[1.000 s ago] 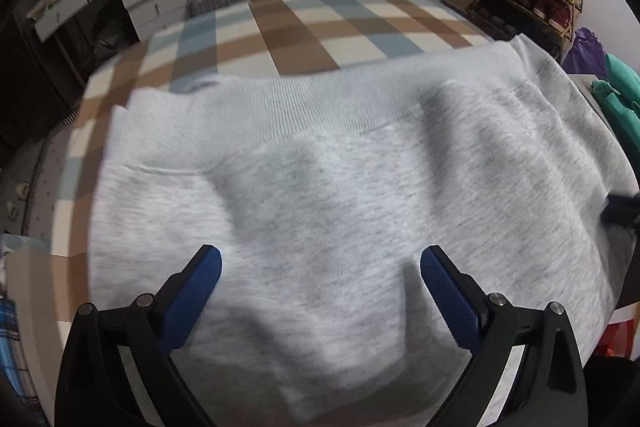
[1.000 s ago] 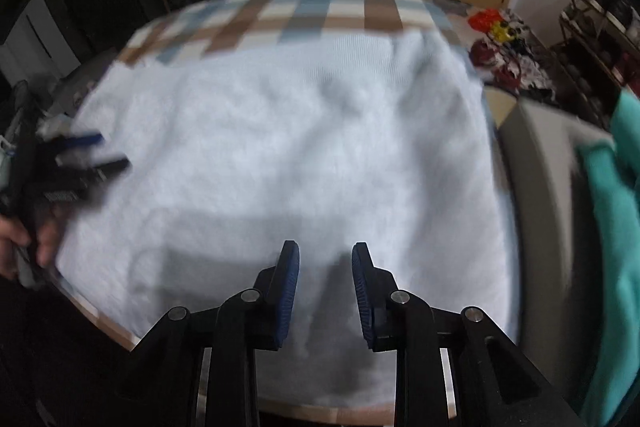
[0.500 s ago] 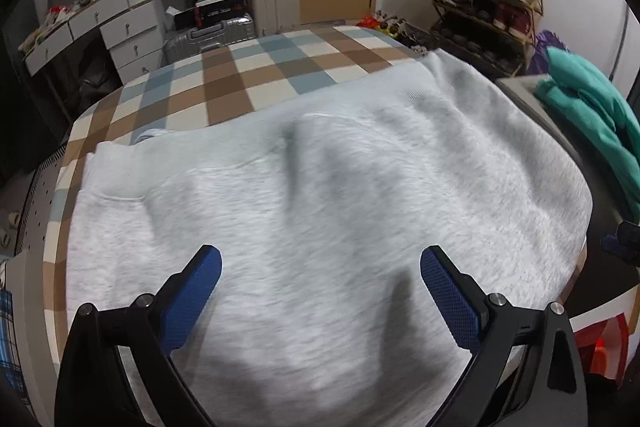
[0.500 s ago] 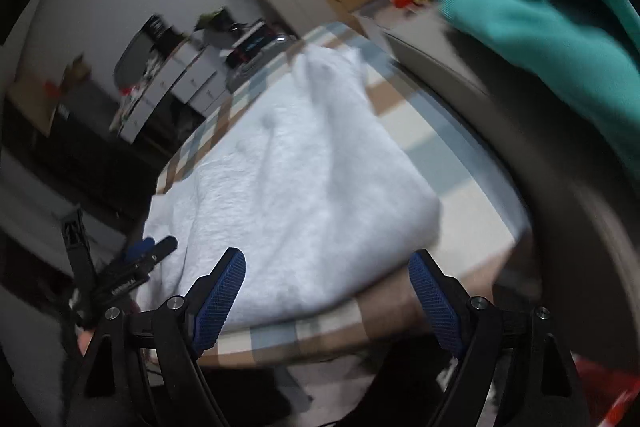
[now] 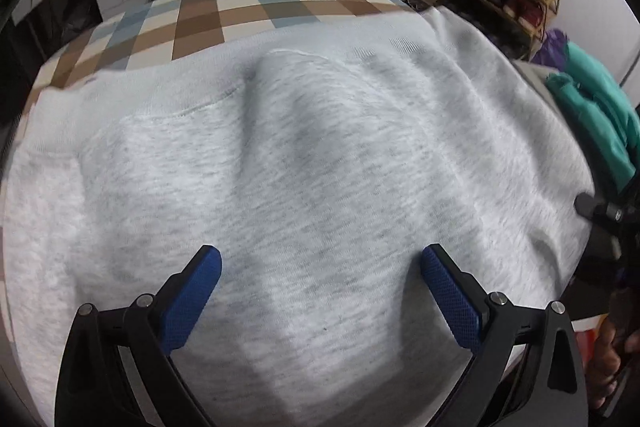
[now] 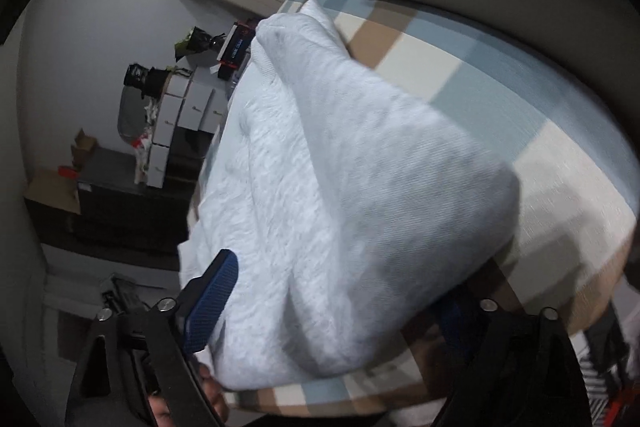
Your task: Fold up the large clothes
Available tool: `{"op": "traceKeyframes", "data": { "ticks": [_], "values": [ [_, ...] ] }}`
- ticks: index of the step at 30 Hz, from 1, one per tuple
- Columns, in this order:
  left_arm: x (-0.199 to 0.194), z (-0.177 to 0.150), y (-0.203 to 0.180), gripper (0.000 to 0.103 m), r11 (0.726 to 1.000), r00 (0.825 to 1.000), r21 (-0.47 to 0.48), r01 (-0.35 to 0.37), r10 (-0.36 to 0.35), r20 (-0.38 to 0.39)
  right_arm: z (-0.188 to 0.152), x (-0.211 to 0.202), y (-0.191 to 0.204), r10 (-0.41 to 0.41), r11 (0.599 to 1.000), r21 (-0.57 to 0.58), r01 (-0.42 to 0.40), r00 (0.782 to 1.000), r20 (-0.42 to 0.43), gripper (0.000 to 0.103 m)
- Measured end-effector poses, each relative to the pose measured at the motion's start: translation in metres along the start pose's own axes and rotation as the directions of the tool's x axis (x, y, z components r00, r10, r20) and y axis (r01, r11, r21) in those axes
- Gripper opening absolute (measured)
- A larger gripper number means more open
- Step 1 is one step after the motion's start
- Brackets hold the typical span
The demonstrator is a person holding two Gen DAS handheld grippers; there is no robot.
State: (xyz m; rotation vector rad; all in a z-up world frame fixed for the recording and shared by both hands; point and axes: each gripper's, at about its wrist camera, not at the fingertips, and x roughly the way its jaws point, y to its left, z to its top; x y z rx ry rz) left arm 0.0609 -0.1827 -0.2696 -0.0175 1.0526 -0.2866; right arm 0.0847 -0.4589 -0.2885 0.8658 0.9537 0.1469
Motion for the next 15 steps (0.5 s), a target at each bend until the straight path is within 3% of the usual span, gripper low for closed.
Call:
{"op": "traceKeyframes", "data": {
  "ticks": [4,5,6,7,8,10,12,14,15],
  "values": [
    [0.0,-0.001,0.0,0.098,1.0,1.0,-0.008,0.015,-0.015,-0.017,-0.004,0.01,0.018,-0.101,0.989,-0.098,0.108,0.992,0.071,0.103],
    [-0.001,-0.002,0.0,0.098,1.0,1.0,-0.005,0.02,-0.02,-0.02,-0.004,0.011,0.021,-0.122,0.986,-0.105,0.132,0.988,0.092,0.097],
    [-0.001,-0.002,0.0,0.098,1.0,1.0,0.0,0.021,-0.021,-0.02,-0.004,0.011,0.02,-0.139,0.984,-0.1,0.15,0.984,0.107,0.089],
    [0.0,-0.002,0.0,0.098,1.0,1.0,0.006,0.019,-0.019,-0.019,-0.003,0.008,0.019,-0.151,0.983,-0.085,0.162,0.981,0.121,0.066],
    [0.001,-0.003,-0.001,0.098,1.0,1.0,0.012,0.014,-0.013,-0.019,-0.002,0.003,0.017,-0.135,0.986,-0.076,0.146,0.982,0.133,0.052],
    [0.001,-0.003,-0.003,0.098,1.0,1.0,0.02,0.006,-0.006,-0.018,-0.002,-0.014,0.018,0.01,0.993,-0.114,0.009,0.986,0.168,0.047],
    [0.002,-0.003,-0.004,0.098,1.0,1.0,0.023,0.001,0.0,-0.019,-0.005,-0.029,0.03,0.192,0.969,-0.19,-0.159,0.966,0.175,0.047],
    [0.003,-0.002,-0.004,0.098,1.0,1.0,0.02,0.005,-0.005,-0.016,-0.003,-0.025,0.032,0.278,0.951,-0.177,-0.253,0.952,0.132,0.05],
    [0.003,-0.002,-0.005,0.098,1.0,1.0,0.023,0.005,-0.004,-0.016,0.001,-0.019,0.029,0.279,0.954,-0.144,-0.262,0.953,0.113,0.051]
  ]
}}
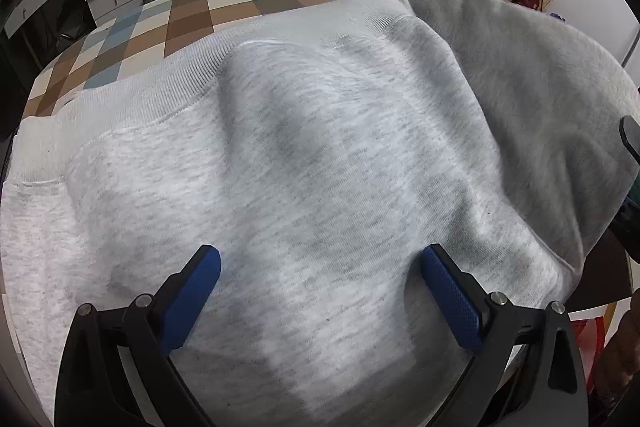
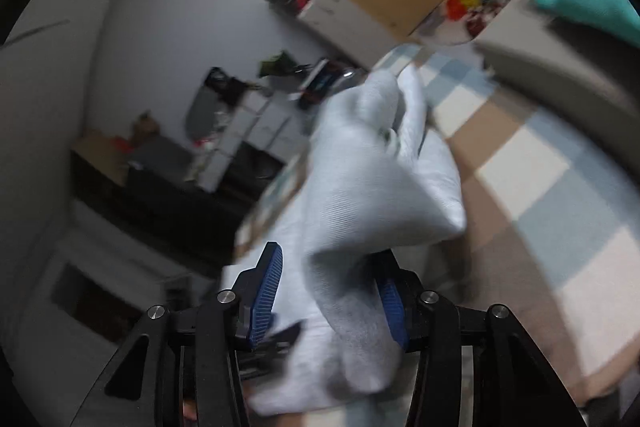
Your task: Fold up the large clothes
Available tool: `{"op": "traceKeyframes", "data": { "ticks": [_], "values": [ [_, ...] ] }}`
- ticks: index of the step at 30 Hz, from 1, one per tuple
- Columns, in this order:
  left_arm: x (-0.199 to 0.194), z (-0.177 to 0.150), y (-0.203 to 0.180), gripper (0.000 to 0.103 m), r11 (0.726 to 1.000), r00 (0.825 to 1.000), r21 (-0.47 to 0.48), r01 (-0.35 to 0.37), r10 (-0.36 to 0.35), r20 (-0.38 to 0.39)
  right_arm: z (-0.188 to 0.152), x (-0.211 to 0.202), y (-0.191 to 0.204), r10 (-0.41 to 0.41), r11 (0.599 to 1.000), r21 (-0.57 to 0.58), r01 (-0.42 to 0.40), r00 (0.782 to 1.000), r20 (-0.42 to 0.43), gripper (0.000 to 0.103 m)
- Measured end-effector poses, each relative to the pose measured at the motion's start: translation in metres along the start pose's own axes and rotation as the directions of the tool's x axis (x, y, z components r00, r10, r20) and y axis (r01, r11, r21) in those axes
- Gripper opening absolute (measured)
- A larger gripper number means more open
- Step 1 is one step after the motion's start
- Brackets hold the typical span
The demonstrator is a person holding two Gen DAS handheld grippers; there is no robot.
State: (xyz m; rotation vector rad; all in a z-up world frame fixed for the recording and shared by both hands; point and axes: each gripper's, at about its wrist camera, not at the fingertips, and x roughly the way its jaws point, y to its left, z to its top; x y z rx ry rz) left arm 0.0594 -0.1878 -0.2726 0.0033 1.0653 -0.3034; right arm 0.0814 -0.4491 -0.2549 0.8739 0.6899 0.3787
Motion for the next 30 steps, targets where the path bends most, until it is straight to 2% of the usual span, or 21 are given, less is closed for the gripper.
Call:
{"op": "traceKeyframes", "data": {
  "ticks": [1,3,4,7,9,12,13,14,17,19,21,24,26,27,29,30],
  "values": [
    [0.0,0.0,0.0,0.098,1.0,1.0,0.002,-0.001,0.001,0.001,0.002,0.003,-0.006,-0.029,0.999,0.027,0.029,1.0,-0.006,0.052],
    [-0.001,-0.001,-0.001,0.098,1.0,1.0,0.001,0.0,0.0,0.002,0.006,0.005,-0.017,-0.126,0.991,0.034,0.126,0.992,-0.018,0.062],
    [-0.001,-0.001,0.0,0.098,1.0,1.0,0.002,0.002,-0.002,0.002,0.006,0.008,-0.022,-0.21,0.977,0.029,0.211,0.977,-0.031,0.064],
    [-0.001,-0.001,0.0,0.098,1.0,1.0,0.008,0.004,-0.004,0.0,0.003,0.021,-0.03,-0.321,0.947,-0.041,0.318,0.941,-0.104,0.064],
    [0.0,0.0,0.001,0.098,1.0,1.0,0.009,0.004,-0.004,0.0,0.002,0.027,-0.032,-0.363,0.932,-0.067,0.357,0.925,-0.113,0.064],
    [0.0,0.0,0.001,0.099,1.0,1.0,0.011,0.004,-0.004,0.001,0.009,0.037,-0.034,-0.384,0.923,-0.081,0.377,0.917,-0.111,0.064],
    [0.0,0.0,0.001,0.099,1.0,1.0,0.01,0.005,-0.005,0.001,0.01,0.038,-0.031,-0.384,0.923,-0.084,0.376,0.917,-0.113,0.062],
    [0.0,0.0,0.001,0.099,1.0,1.0,0.013,0.005,-0.005,0.0,0.011,0.037,-0.031,-0.385,0.922,-0.087,0.378,0.917,-0.106,0.047],
    [0.003,0.002,0.001,0.099,1.0,1.0,0.025,0.01,-0.01,-0.001,0.008,0.023,-0.013,-0.347,0.926,-0.169,0.338,0.938,-0.024,0.029],
    [0.004,0.003,0.0,0.098,0.999,1.0,0.037,0.021,-0.021,-0.003,0.007,0.019,0.005,-0.364,0.886,-0.299,0.356,0.931,0.029,0.026],
    [0.006,0.006,-0.005,0.098,0.998,0.999,0.059,0.032,-0.032,-0.006,0.002,0.015,0.022,-0.381,0.826,-0.424,0.372,0.922,0.066,0.024],
    [0.011,0.012,-0.019,0.098,0.994,0.997,0.081,0.071,-0.071,-0.002,0.007,0.007,0.032,-0.421,0.755,-0.513,0.407,0.902,0.096,0.024],
    [0.017,0.02,-0.035,0.098,0.991,0.995,0.095,0.096,-0.096,0.003,0.014,-0.003,0.038,-0.461,0.7,-0.557,0.446,0.879,0.125,0.023],
    [0.02,0.025,-0.044,0.098,0.988,0.993,0.105,0.112,-0.114,0.007,0.018,-0.006,0.042,-0.483,0.659,-0.587,0.47,0.863,0.148,0.023],
    [0.029,0.037,-0.07,0.098,0.975,0.984,0.142,0.173,-0.178,0.026,0.026,-0.02,0.052,-0.521,0.579,-0.63,0.517,0.829,0.202,0.023],
    [0.031,0.041,-0.08,0.098,0.967,0.977,0.152,0.203,-0.209,0.029,0.034,-0.025,0.056,-0.536,0.555,-0.635,0.537,0.815,0.221,0.023]
  ]
}}
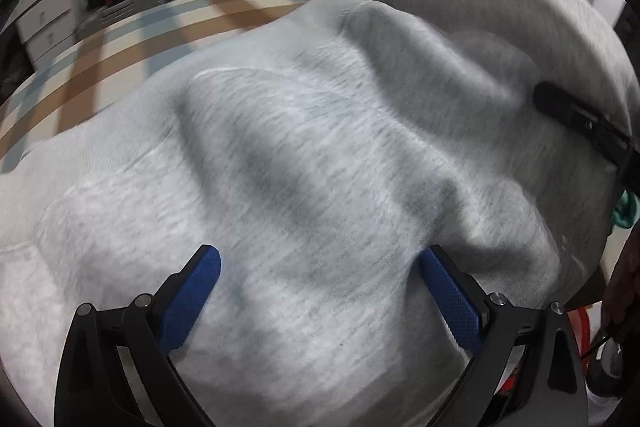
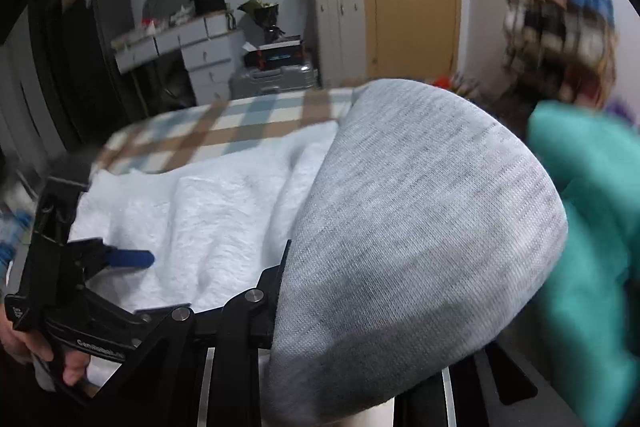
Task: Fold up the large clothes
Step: 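Lift the grey hood with the right gripper and fold it over the hoodie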
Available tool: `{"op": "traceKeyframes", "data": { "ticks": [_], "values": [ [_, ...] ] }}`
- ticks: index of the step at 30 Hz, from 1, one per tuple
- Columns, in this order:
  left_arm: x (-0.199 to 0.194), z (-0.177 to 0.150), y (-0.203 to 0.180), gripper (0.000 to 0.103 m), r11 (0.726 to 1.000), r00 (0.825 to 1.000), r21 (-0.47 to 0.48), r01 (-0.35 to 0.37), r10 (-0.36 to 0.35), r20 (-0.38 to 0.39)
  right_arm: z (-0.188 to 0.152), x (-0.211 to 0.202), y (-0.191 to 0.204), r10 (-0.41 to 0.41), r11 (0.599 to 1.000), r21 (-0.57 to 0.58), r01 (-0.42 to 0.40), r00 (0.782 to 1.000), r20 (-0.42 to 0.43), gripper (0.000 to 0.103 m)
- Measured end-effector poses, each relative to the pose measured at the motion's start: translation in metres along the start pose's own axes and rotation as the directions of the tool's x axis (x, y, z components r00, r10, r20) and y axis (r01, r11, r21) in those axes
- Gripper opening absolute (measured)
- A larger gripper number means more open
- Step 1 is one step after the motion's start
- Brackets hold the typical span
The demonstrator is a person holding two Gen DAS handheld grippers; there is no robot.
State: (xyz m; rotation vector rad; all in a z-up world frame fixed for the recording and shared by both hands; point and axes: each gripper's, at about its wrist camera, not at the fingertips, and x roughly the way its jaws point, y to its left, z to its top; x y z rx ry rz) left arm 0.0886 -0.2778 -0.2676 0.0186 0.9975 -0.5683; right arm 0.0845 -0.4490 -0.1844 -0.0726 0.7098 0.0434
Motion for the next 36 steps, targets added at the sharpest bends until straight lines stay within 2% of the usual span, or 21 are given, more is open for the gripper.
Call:
{"op": "traceKeyframes", "data": {
  "ticks": [3,5,7,9,12,13,15,17,18,20,21,22,23,26,28,29,30,31,33,34,36],
  "values": [
    [-0.004,0.007,0.0,0.098,0.994,0.999,-0.103,0.043,-0.044,-0.013,0.012,-0.007,-0.008,-0.038,0.999,-0.004,0.038,0.999,-0.009,0.023],
    [-0.011,0.006,0.006,0.098,0.992,0.999,-0.123,0.036,-0.038,-0.012,0.007,-0.011,-0.009,-0.053,0.998,-0.034,0.052,0.998,-0.017,0.023],
    [-0.012,0.006,0.012,0.098,0.992,0.996,-0.085,-0.089,0.088,-0.013,0.003,-0.007,-0.006,-0.055,0.998,-0.045,0.054,0.998,-0.025,0.023],
    [0.005,0.005,0.017,0.099,0.994,0.994,-0.058,-0.09,0.086,-0.071,-0.001,-0.004,-0.004,-0.057,0.997,-0.044,0.056,0.998,-0.022,0.023],
    [0.014,0.002,0.005,0.102,0.984,0.983,0.038,-0.172,0.174,-0.066,0.003,0.004,-0.004,-0.053,0.998,-0.034,0.052,0.998,-0.03,0.024],
    [0.016,0.002,0.002,0.102,0.98,0.978,0.046,-0.196,0.198,-0.058,0.005,0.004,-0.004,-0.05,0.998,-0.033,0.049,0.998,-0.033,0.024],
    [0.012,0.004,0.005,0.101,0.981,0.98,0.03,-0.191,0.192,-0.059,0.009,0.002,-0.003,-0.043,0.998,-0.037,0.042,0.999,-0.03,0.023],
    [-0.004,0.003,0.01,0.092,0.984,0.982,0.007,-0.176,0.176,-0.067,0.011,-0.001,-0.007,-0.026,0.999,-0.036,0.026,1.0,-0.016,0.023],
    [-0.015,0.0,0.012,0.092,0.982,0.981,0.019,-0.188,0.188,-0.053,0.011,-0.001,-0.009,-0.021,0.999,-0.035,0.021,1.0,-0.013,0.023],
    [-0.023,-0.01,0.011,0.092,0.961,0.962,0.064,-0.269,0.271,-0.021,0.008,0.001,-0.013,-0.014,1.0,-0.026,0.014,1.0,-0.01,0.023],
    [-0.02,-0.018,0.01,0.092,0.953,0.952,0.088,-0.291,0.297,-0.067,0.006,0.003,-0.015,-0.011,1.0,-0.017,0.01,1.0,-0.013,0.023],
    [-0.014,-0.023,0.01,0.092,0.96,0.957,0.092,-0.266,0.275,-0.096,0.005,0.004,-0.016,-0.008,1.0,-0.01,0.008,1.0,-0.015,0.023],
    [-0.009,-0.026,0.012,0.096,0.963,0.961,0.084,-0.255,0.262,-0.084,0.005,0.006,-0.017,-0.005,1.0,-0.001,0.005,1.0,-0.015,0.023],
    [-0.003,-0.021,0.017,0.103,0.964,0.96,0.053,-0.259,0.264,-0.097,0.006,0.007,-0.019,0.0,1.0,0.007,0.0,1.0,-0.012,0.024],
    [-0.001,-0.018,0.023,0.101,0.967,0.962,0.021,-0.254,0.254,-0.1,0.008,0.008,-0.019,0.002,1.0,0.011,-0.002,1.0,-0.017,0.024],
    [-0.006,-0.018,0.024,0.092,0.975,0.969,0.003,-0.222,0.221,-0.111,0.008,0.007,-0.02,0.005,1.0,0.015,-0.005,1.0,-0.017,0.024],
    [-0.015,-0.02,0.026,0.084,0.991,0.986,-0.036,-0.128,0.123,-0.116,0.009,0.006,-0.02,0.008,1.0,0.018,-0.008,1.0,-0.018,0.024],
    [-0.028,-0.021,0.028,0.083,0.996,0.995,-0.08,-0.032,0.023,-0.102,0.009,0.006,-0.021,0.01,1.0,0.018,-0.01,1.0,-0.02,0.024],
    [-0.049,-0.024,0.021,0.084,0.992,0.996,-0.104,0.073,-0.078,-0.047,0.008,0.006,-0.023,0.016,1.0,0.019,-0.015,1.0,-0.021,0.024],
    [-0.053,-0.028,0.017,0.084,0.994,0.997,-0.081,0.069,-0.072,-0.042,0.008,0.007,-0.024,0.017,1.0,0.019,-0.016,1.0,-0.022,0.024],
    [-0.035,-0.037,0.008,0.084,1.0,0.993,-0.023,0.02,-0.023,-0.118,0.007,0.007,-0.025,0.021,1.0,0.022,-0.02,1.0,-0.021,0.024]
  ]
}}
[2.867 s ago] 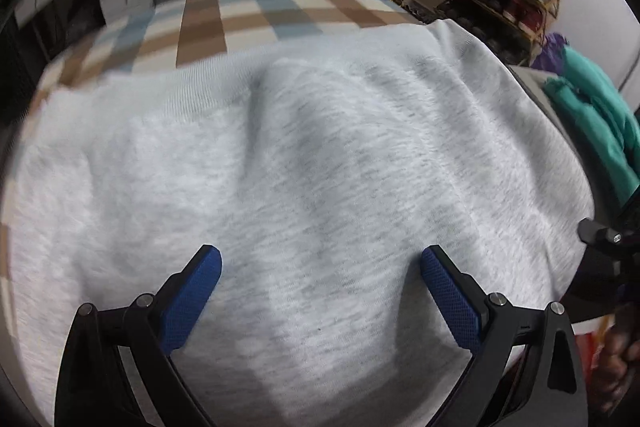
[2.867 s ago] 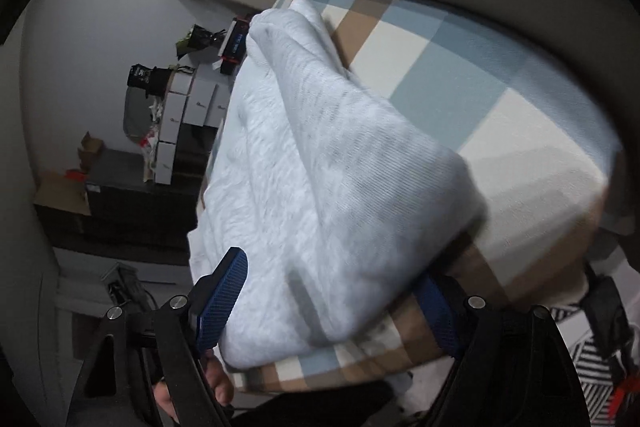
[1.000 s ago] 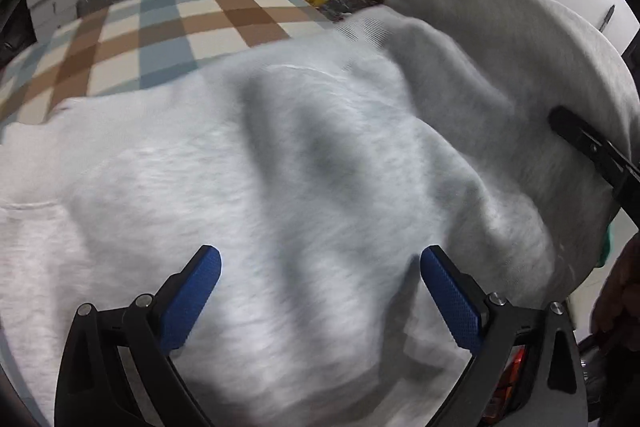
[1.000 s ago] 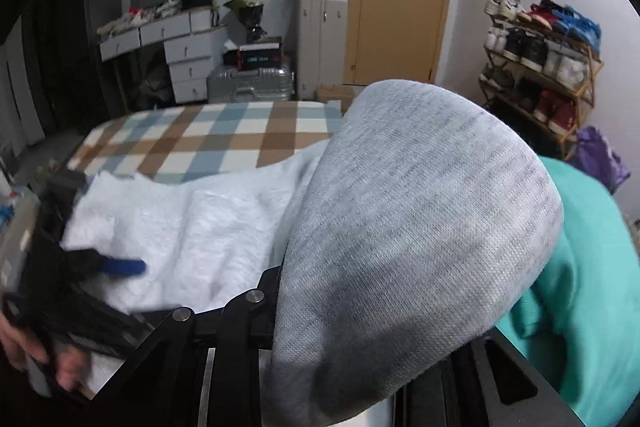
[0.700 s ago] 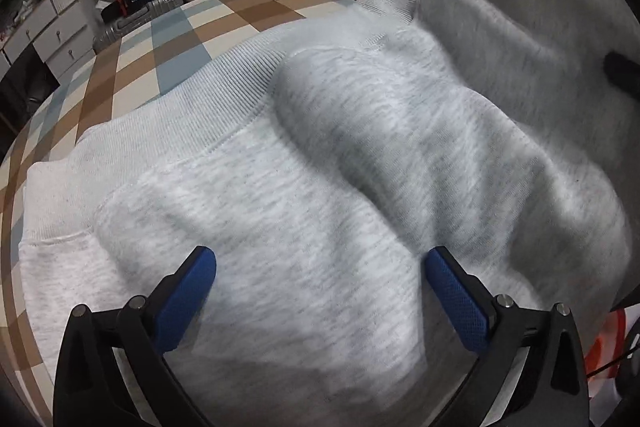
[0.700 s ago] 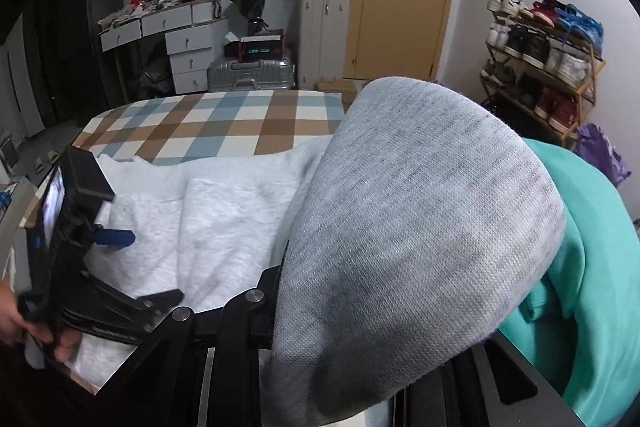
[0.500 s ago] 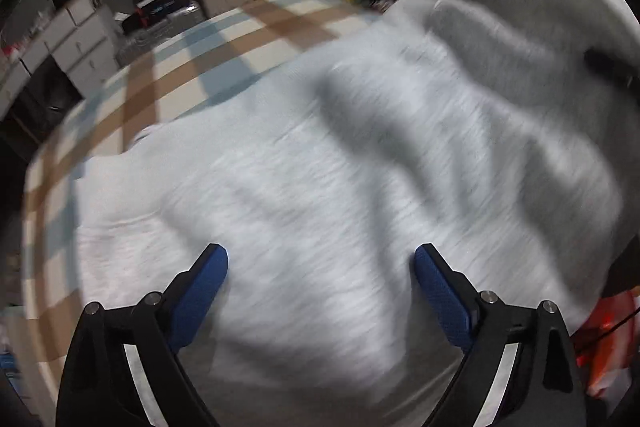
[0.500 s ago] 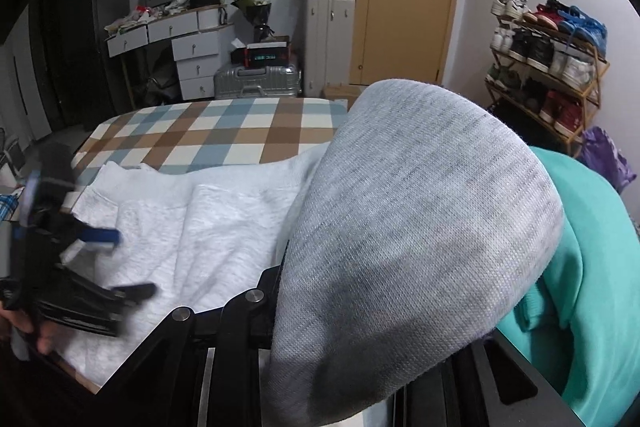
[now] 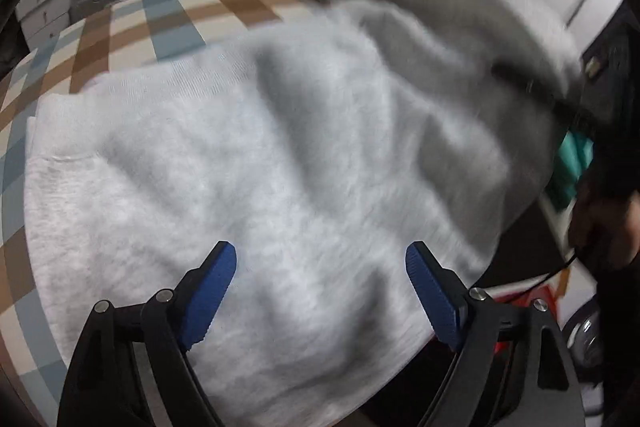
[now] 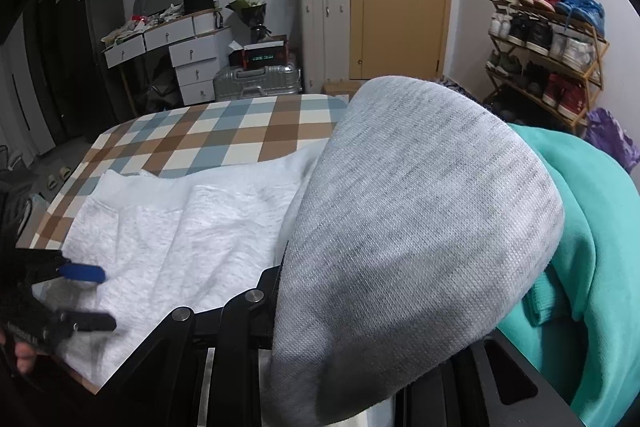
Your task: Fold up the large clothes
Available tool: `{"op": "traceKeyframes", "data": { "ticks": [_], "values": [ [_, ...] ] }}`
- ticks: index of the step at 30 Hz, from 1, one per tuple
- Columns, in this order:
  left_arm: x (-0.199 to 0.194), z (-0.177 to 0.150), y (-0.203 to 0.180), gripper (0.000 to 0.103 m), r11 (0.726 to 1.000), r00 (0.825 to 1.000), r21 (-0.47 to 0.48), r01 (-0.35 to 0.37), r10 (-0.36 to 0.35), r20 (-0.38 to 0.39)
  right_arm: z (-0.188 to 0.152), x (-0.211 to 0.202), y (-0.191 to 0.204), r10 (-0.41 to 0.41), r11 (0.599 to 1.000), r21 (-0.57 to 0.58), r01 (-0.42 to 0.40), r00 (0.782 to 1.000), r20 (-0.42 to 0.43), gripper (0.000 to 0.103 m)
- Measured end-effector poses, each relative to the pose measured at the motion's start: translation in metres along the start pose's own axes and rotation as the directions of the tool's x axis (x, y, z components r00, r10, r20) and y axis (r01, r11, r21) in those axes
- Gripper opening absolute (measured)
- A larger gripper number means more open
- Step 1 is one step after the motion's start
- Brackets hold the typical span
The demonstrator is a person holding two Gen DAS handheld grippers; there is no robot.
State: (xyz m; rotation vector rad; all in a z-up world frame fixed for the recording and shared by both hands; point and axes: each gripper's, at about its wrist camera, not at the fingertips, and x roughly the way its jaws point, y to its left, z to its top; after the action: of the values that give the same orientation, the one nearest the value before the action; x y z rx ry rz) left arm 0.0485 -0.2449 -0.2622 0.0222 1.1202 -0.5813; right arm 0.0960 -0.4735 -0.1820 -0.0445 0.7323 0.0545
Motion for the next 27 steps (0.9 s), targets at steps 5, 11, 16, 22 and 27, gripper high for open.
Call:
{"op": "traceKeyframes", "data": {
  "ticks": [5,11,16,22,27],
  "values": [
    [0.026,-0.005,-0.012,0.098,0.992,0.994,0.063,-0.107,0.108,-0.012,-0.002,-0.001,0.0,0.006,1.0,-0.008,-0.006,1.0,0.015,0.024],
    [0.038,0.008,-0.016,0.102,0.994,0.996,0.063,-0.086,0.087,-0.013,0.003,-0.012,0.006,0.001,0.998,-0.06,0.003,0.997,0.072,0.023],
    [0.05,0.034,-0.033,0.102,0.994,0.999,0.108,0.0,-0.004,0.039,0.036,-0.049,0.041,-0.014,0.975,-0.213,0.058,0.979,0.202,0.022],
    [-0.011,0.036,0.027,0.098,0.986,0.98,-0.05,0.162,-0.155,0.126,0.025,-0.065,0.125,-0.02,0.837,-0.519,0.173,0.958,0.288,0.022],
    [-0.083,-0.017,0.128,0.098,0.951,0.958,-0.236,0.199,-0.137,0.254,-0.038,-0.041,0.206,-0.022,0.674,-0.712,0.199,0.968,0.251,0.023]
  ]
}}
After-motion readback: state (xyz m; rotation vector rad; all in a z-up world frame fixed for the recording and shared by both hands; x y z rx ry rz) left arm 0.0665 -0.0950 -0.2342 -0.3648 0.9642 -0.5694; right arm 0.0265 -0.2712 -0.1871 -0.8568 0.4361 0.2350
